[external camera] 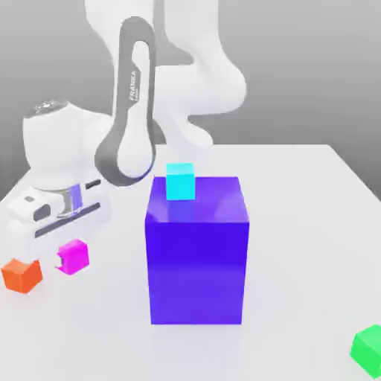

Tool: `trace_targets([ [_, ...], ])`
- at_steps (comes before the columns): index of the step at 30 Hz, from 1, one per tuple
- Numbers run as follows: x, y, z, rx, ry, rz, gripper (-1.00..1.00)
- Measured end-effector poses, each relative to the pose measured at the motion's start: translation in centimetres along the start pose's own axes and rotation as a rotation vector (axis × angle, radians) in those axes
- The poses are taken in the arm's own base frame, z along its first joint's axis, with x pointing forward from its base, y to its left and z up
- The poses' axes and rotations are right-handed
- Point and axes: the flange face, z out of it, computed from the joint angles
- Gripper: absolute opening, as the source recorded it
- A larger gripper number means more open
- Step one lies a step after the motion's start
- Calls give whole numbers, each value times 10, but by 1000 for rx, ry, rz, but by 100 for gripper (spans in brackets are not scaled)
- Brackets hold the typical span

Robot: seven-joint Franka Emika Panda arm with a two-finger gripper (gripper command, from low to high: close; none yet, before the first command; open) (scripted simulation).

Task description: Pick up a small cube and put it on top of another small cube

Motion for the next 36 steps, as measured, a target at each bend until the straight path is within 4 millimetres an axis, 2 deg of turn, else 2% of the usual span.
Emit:
trace_targets([
  [4,-8,-3,-1,5,-21,-1,-100],
  [6,0,5,-9,-2,-6,23,-100],
  [12,68,28,-54,-52,78,4,-100],
  [14,92,24,-68,-57,107,-20,-100],
  [16,124,5,-82,-55,138,-80,-100],
  [18,167,-34,-95,-45,170,-184,-100],
  [21,223,-115,-107,-34,187,-405,-100],
  [23,251,-180,-110,-28,181,-579,-100],
  [25,271,-251,-109,-21,165,-770,-100],
  [27,281,-315,-103,-13,139,-946,-100],
  [29,283,-368,-94,-2,110,-1093,-100],
  [33,264,-471,-69,33,45,-1373,-100],
  [34,255,-487,-55,29,13,-1439,-100],
  [36,249,-499,-26,26,-11,-1489,-100],
])
